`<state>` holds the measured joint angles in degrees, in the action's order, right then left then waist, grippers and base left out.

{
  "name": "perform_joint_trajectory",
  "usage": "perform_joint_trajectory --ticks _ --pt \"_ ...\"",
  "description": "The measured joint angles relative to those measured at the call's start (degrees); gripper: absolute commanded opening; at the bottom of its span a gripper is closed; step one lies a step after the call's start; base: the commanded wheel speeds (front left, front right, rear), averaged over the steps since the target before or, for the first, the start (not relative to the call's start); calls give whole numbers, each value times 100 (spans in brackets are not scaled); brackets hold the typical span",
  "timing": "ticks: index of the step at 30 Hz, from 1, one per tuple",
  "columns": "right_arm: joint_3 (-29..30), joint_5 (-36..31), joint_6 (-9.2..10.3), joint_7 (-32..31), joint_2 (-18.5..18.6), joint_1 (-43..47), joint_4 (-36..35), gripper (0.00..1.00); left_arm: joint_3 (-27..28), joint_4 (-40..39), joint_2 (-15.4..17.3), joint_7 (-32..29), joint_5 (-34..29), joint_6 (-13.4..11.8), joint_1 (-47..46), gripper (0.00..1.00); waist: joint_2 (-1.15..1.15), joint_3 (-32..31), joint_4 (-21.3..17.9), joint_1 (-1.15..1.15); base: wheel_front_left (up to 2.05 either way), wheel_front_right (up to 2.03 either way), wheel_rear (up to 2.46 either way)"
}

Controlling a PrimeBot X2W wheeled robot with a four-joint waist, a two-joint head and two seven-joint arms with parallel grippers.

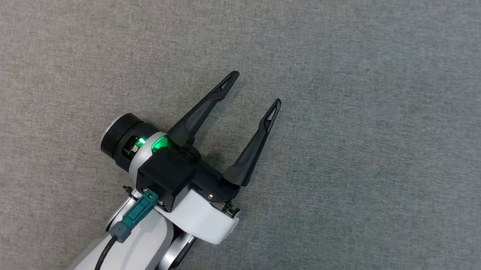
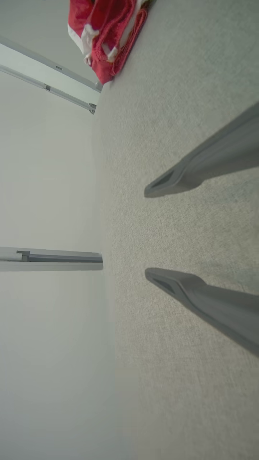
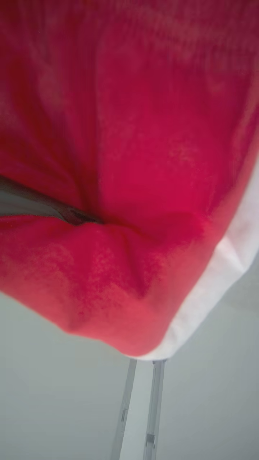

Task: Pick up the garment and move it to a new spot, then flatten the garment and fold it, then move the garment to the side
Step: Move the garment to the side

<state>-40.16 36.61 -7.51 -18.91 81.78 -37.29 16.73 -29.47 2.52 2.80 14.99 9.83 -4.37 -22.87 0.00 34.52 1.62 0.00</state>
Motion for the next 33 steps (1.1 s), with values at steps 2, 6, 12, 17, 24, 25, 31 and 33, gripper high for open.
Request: perform_joint_trajectory --ticks 2,6,12,17,24,25,31,33 --pt "-107 -175 0 64 -4 -105 155 0 -16 -7 3 0 24 -19 -4 100 0 66 22 0 0 0 0" --pt "-159 -430 0 247 -146 -371 637 30 -9 -2 1 0 25 -24 -85 100 0 177 67 0 0 0 0" --pt "-240 -652 0 467 -754 -807 1527 100 52 22 1 0 25 -31 -93 100 0 193 102 0 0 0 0" --pt "-245 -780 0 305 -950 -1081 1934 100 92 64 0 0 85 -52 -38 100 0 28 81 0 0 0 0" --pt "-307 -1045 0 127 -980 -1528 2146 100 183 31 2 0 198 -83 86 100 0 -324 45 0 0 0 0" --pt "-299 -1071 0 129 -1001 -1612 2150 100 192 27 2 0 221 -94 139 100 0 -385 41 0 0 0 0" --pt "90 -1024 0 797 -1805 -2124 2065 100 360 -12 1 0 252 -176 386 100 0 -823 16 0 0 0 0" --pt "221 -936 0 1105 -2248 -2108 2087 100 458 -19 7 0 285 -182 511 100 0 -1005 -4 0 0 0 0"
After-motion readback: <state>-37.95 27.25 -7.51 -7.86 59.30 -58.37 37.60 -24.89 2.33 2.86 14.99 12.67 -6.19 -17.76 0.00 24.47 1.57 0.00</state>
